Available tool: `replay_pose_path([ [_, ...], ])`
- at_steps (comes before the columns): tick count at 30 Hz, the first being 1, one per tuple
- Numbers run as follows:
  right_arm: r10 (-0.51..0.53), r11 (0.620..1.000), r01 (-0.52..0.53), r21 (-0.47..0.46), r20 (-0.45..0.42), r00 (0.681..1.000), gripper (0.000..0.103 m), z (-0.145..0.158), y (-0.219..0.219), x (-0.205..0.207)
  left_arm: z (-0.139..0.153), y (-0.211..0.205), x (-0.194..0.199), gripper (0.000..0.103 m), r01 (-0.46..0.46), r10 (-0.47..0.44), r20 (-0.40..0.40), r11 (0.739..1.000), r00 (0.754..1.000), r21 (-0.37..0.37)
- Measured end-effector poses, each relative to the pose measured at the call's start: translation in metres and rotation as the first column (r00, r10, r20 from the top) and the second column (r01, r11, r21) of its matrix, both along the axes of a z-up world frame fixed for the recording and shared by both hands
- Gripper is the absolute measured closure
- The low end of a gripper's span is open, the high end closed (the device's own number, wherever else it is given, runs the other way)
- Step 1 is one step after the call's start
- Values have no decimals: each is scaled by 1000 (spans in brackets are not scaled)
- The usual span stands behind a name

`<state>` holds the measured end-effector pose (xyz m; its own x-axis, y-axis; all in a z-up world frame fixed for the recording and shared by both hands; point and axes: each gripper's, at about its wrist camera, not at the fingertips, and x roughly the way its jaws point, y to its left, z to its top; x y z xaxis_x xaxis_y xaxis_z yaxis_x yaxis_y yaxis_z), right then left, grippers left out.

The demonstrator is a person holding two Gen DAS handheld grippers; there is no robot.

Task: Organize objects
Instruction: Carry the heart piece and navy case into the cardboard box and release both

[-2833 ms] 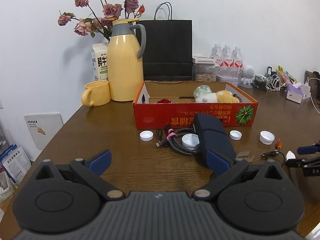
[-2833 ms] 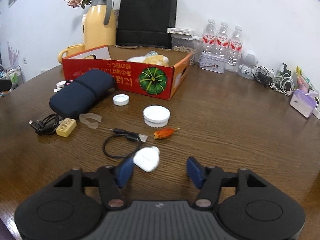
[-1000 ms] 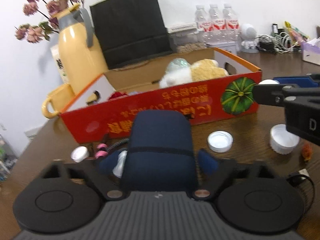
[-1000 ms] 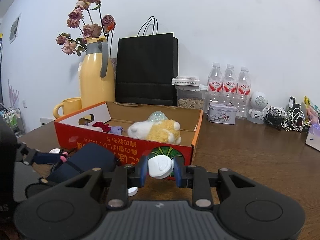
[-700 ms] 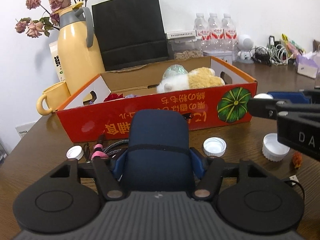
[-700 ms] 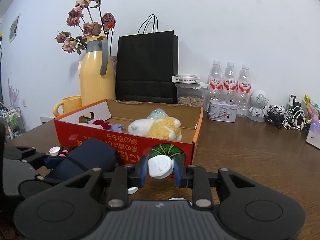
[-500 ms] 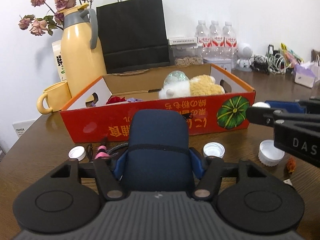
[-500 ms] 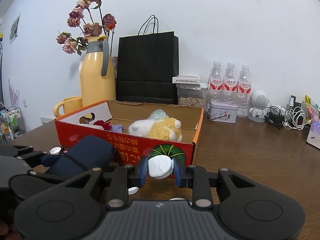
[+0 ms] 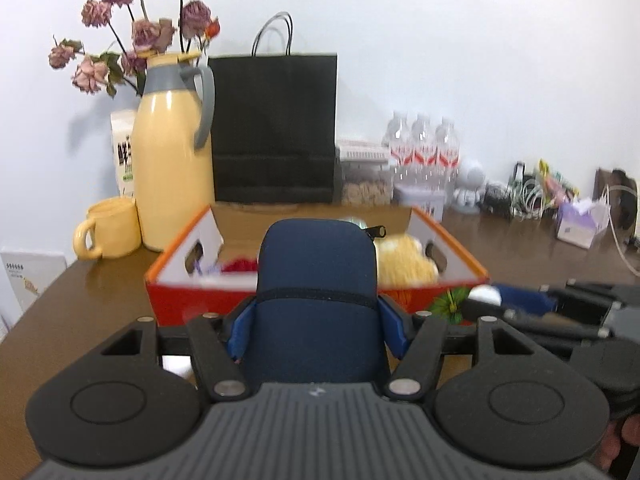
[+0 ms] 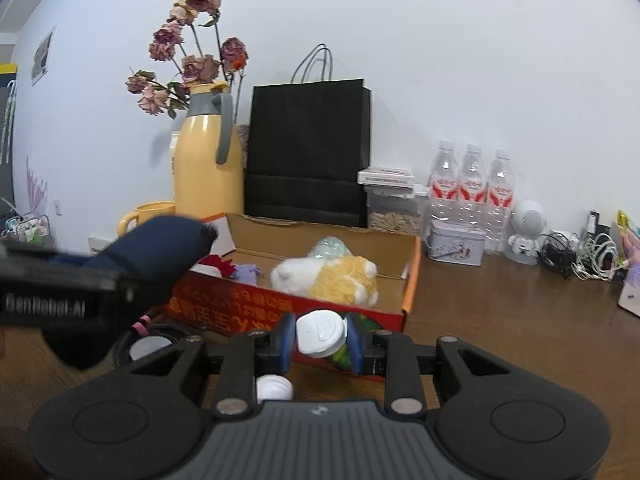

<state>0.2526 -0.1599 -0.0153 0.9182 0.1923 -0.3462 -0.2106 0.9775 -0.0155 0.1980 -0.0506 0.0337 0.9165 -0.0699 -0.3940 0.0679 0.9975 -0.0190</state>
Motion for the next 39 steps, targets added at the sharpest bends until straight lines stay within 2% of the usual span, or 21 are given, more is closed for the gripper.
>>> replay_pose_path([
  [4,25,999,-25,-28,3,1000,77,16,17,16,18,12,23,39,5,-5,33,1000,999,-11],
  [7,44,996,-42,-74,29,999,77,30,35,33,27,21,46,38,3,-3,29,1000,1000,-28],
  [13,54,994,-51,-99,30,998,77,44,67,80,28,36,87,38,-26,27,26,999,999,-47],
  [18,60,994,-61,-88,-18,998,77,35,82,120,19,50,125,38,-46,46,4,997,999,-57],
  [22,55,997,-59,-56,-82,995,77,18,83,149,5,58,156,38,-55,51,-56,997,997,-60],
  [25,60,997,-65,-50,-91,994,77,7,83,156,-6,63,175,38,-59,52,-119,997,991,-56],
  [29,77,995,-83,-57,-110,991,77,1,82,158,-14,64,183,38,-42,37,-139,999,990,-30],
  [31,77,995,-84,-60,-118,990,77,-1,81,158,-16,62,183,36,-29,26,-138,999,990,-19],
  [32,76,994,-84,-63,-122,990,77,-2,81,159,-17,62,183,31,-30,29,-134,999,991,-11],
  [34,68,995,-77,-65,-126,990,76,-2,80,159,-15,60,178,11,-45,46,-98,999,994,5],
  [35,61,996,-69,-64,-123,990,73,-2,79,158,-13,60,173,0,-52,52,-68,999,996,9],
  [36,56,996,-63,-61,-121,991,69,-2,78,157,-11,58,170,0,-59,59,-45,998,997,12],
  [37,51,996,-59,-61,-120,991,54,-2,76,156,-9,56,167,0,-63,64,-34,998,997,22],
  [38,48,997,-55,-59,-119,992,33,-1,74,156,-8,54,166,0,-60,61,-30,998,998,30],
  [39,41,997,-48,-57,-117,992,22,-1,73,156,-7,52,165,0,-53,54,-25,998,998,30],
])
